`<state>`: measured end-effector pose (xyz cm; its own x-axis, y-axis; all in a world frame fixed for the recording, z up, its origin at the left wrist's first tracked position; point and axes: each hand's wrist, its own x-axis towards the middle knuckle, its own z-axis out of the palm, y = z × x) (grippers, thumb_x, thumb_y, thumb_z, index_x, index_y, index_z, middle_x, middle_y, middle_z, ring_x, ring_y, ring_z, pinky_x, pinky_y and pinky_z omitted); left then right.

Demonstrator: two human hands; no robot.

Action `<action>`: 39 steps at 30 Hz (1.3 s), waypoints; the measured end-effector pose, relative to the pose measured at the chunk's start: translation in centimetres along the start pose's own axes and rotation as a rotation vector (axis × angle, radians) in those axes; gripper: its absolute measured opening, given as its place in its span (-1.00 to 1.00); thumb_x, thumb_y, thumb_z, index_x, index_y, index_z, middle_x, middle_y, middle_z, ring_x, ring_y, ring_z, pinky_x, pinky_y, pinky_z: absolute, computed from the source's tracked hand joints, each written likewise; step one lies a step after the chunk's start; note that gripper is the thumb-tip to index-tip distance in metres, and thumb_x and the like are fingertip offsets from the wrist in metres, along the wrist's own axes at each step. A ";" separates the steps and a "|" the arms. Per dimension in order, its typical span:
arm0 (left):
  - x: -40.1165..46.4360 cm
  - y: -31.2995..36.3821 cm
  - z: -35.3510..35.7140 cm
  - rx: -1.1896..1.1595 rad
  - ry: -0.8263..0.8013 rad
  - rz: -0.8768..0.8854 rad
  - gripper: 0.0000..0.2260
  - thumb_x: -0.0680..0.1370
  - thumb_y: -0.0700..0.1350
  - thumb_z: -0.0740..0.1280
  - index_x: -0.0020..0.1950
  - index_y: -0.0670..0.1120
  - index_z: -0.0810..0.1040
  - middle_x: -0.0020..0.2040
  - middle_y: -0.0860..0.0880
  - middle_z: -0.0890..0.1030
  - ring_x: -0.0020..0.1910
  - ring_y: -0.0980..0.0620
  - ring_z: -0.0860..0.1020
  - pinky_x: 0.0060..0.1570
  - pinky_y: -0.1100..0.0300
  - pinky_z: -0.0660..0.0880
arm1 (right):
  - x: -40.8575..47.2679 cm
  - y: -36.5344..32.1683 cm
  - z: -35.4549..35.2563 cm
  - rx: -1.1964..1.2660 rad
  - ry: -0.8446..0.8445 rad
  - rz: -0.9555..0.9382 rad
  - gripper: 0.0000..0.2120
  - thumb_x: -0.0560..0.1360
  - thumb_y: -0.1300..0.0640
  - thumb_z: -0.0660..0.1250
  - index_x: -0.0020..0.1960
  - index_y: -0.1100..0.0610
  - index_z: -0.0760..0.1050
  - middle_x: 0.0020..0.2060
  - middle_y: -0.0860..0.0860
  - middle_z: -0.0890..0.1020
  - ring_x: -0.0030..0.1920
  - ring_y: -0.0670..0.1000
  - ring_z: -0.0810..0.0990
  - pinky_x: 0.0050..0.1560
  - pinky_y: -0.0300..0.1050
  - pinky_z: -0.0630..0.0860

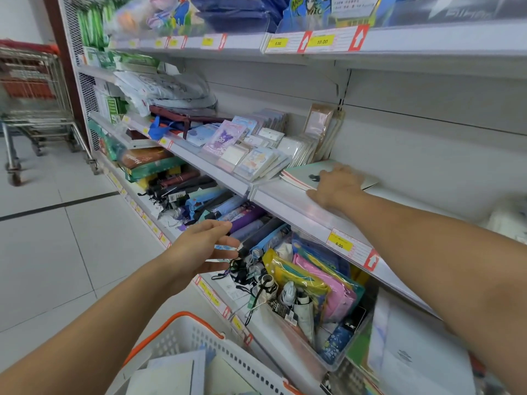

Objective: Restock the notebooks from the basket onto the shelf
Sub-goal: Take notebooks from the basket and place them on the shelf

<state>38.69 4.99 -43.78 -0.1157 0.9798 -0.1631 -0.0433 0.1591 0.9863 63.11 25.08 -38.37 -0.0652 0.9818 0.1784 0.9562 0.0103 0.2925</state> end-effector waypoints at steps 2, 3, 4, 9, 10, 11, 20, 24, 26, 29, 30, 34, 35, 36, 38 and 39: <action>0.4 0.1 -0.5 0.004 -0.005 0.014 -0.76 0.59 0.07 0.32 0.14 -0.05 0.58 -0.05 -0.06 0.72 -0.13 -0.02 0.70 -0.18 0.11 0.62 | 1.4 -0.8 0.2 0.066 0.008 -0.237 -0.48 0.61 -0.13 0.12 0.54 -0.04 0.18 0.48 0.14 0.23 0.45 0.21 0.22 0.33 0.29 0.32; 0.6 0.1 -0.8 0.005 -0.011 0.020 -0.76 0.59 0.08 0.32 0.13 -0.05 0.58 -0.05 -0.06 0.72 -0.14 -0.02 0.70 -0.19 0.11 0.62 | 2.2 -1.2 0.4 0.096 0.011 -0.349 -0.49 0.63 -0.05 0.12 0.56 -0.08 0.14 0.53 0.09 0.18 0.50 0.19 0.16 0.39 0.27 0.28; 0.8 0.0 -1.0 0.001 -0.011 0.026 -0.76 0.59 0.08 0.32 0.12 -0.05 0.58 -0.05 -0.06 0.72 -0.13 -0.03 0.70 -0.19 0.12 0.61 | 3.0 -1.6 0.6 0.118 0.012 -0.434 -0.49 0.65 0.02 0.12 0.57 -0.11 0.13 0.56 0.05 0.14 0.53 0.16 0.10 0.43 0.22 0.24; 2.5 -1.1 -1.8 -0.061 0.014 0.033 -0.79 0.59 0.06 0.32 0.15 -0.01 0.59 -0.05 -0.07 0.72 -0.10 -0.06 0.70 -0.23 0.13 0.60 | 6.5 -3.0 2.3 0.122 -0.015 -0.537 -0.52 0.65 0.20 0.09 0.50 -0.18 0.29 0.60 -0.03 0.06 0.57 0.12 -0.03 0.51 0.17 0.13; 2.8 -1.6 -2.0 -0.078 0.015 0.028 -0.78 0.58 0.06 0.32 0.16 0.00 0.58 -0.04 -0.06 0.72 -0.09 -0.06 0.70 -0.23 0.13 0.60 | 7.0 -2.8 2.6 0.152 -0.018 -0.513 -0.55 0.67 0.16 0.08 0.49 -0.20 0.30 0.60 -0.03 0.04 0.58 0.13 -0.04 0.51 0.20 0.11; 3.0 -2.1 -2.1 -0.089 0.013 0.019 -0.78 0.58 0.06 0.33 0.16 0.00 0.58 -0.04 -0.06 0.72 -0.09 -0.05 0.70 -0.22 0.12 0.61 | 7.5 -2.5 2.9 0.186 -0.026 -0.497 -0.57 0.67 0.12 0.08 0.48 -0.21 0.30 0.60 -0.01 0.03 0.58 0.14 -0.03 0.52 0.20 0.09; 4.0 -7.2 -4.4 -0.027 0.056 -0.138 -0.81 0.59 0.05 0.32 0.10 -0.02 0.60 -0.10 -0.06 0.72 -0.14 -0.03 0.71 -0.24 0.15 0.62 | 0.5 -4.0 -1.7 0.651 0.381 -0.491 -0.75 0.59 0.19 0.25 0.18 0.07 0.64 0.19 0.07 0.62 0.21 0.05 0.55 0.27 -0.06 0.44; 0.8 -13.2 -4.5 0.127 0.147 -0.306 -0.77 0.60 0.00 0.30 0.08 -0.14 0.58 -0.11 -0.11 0.68 -0.20 -0.05 0.66 -0.22 0.15 0.55 | -14.6 -10.2 3.2 1.288 0.376 -0.427 -0.87 0.52 0.11 0.30 -0.11 -0.02 0.63 -0.29 -0.10 0.64 -0.30 -0.14 0.57 -0.25 -0.27 0.51; -2.7 -18.1 -4.3 0.280 0.170 -0.450 -0.78 0.61 -0.04 0.28 0.11 -0.18 0.56 -0.13 -0.13 0.63 -0.24 -0.05 0.59 -0.26 0.16 0.52 | -22.1 -13.4 9.7 1.343 -0.198 -0.308 -0.88 0.52 0.07 0.35 -0.10 0.09 0.62 -0.29 0.02 0.64 -0.32 -0.04 0.60 -0.30 -0.13 0.54; -7.7 -25.0 -4.5 0.518 0.220 -0.603 -0.76 0.57 -0.07 0.32 0.08 -0.24 0.57 0.00 -0.23 0.63 -0.09 -0.16 0.62 -0.14 0.02 0.62 | -30.8 -14.8 19.4 1.105 -0.843 0.004 -0.66 0.53 -0.01 0.38 -0.21 0.26 0.49 -0.31 0.20 0.51 -0.29 0.12 0.59 -0.28 -0.06 0.51; -8.8 -26.3 -4.7 0.622 0.239 -0.604 -0.73 0.56 -0.05 0.33 0.11 -0.23 0.58 0.06 -0.23 0.63 0.01 -0.20 0.61 -0.05 0.01 0.62 | -33.0 -14.6 21.8 1.040 -0.877 0.086 -0.64 0.53 0.00 0.38 -0.30 0.23 0.42 -0.38 0.14 0.48 -0.34 0.10 0.53 -0.28 -0.08 0.45; -10.2 -27.9 -6.2 0.789 0.278 -0.576 -0.49 0.51 0.04 0.39 0.38 -0.17 0.41 0.31 -0.17 0.51 0.27 -0.17 0.49 0.19 0.08 0.46 | -37.9 -14.1 26.0 0.887 -0.830 0.090 -0.70 0.41 -0.05 0.45 -0.32 0.11 0.46 -0.39 0.00 0.50 -0.36 0.02 0.51 -0.32 -0.16 0.40; -10.3 -28.0 -6.6 0.778 0.276 -0.608 -0.45 0.51 0.04 0.40 0.42 -0.17 0.37 0.34 -0.17 0.48 0.29 -0.17 0.47 0.25 0.05 0.44 | -38.2 -14.1 26.0 0.829 -0.795 0.034 -0.69 0.36 -0.13 0.47 -0.18 0.09 0.51 -0.24 0.01 0.53 -0.23 0.02 0.55 -0.26 -0.15 0.41; -10.4 -28.3 -7.0 0.757 0.278 -0.643 -0.43 0.50 0.03 0.41 0.43 -0.17 0.36 0.36 -0.18 0.47 0.31 -0.17 0.46 0.28 0.03 0.43 | -38.5 -14.2 26.0 0.744 -0.770 -0.022 -0.52 0.29 -0.23 0.48 0.02 0.07 0.52 -0.03 0.03 0.52 -0.02 0.05 0.57 -0.14 -0.13 0.45; -10.6 -29.0 -7.1 0.740 0.290 -0.684 -0.43 0.51 0.04 0.40 0.42 -0.19 0.37 0.37 -0.19 0.45 0.31 -0.17 0.45 0.25 0.05 0.44 | -38.5 -14.6 25.4 0.617 -0.763 -0.113 -0.09 0.15 -0.39 0.49 0.35 0.03 0.35 0.26 0.05 0.38 0.30 0.14 0.41 0.14 -0.01 0.47; -10.6 -29.1 -6.8 0.747 0.280 -0.682 -0.46 0.52 0.06 0.39 0.39 -0.21 0.40 0.34 -0.19 0.47 0.28 -0.18 0.46 0.19 0.07 0.46 | -38.5 -14.8 25.4 0.622 -0.780 -0.152 0.02 0.12 -0.41 0.50 0.43 0.04 0.27 0.31 0.06 0.34 0.34 0.16 0.36 0.23 0.03 0.45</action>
<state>34.46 -10.81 -70.96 -0.5266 0.6066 -0.5956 0.4266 0.7946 0.4320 58.72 -8.03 -73.42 -0.2072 0.8093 -0.5497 0.9468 0.0244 -0.3209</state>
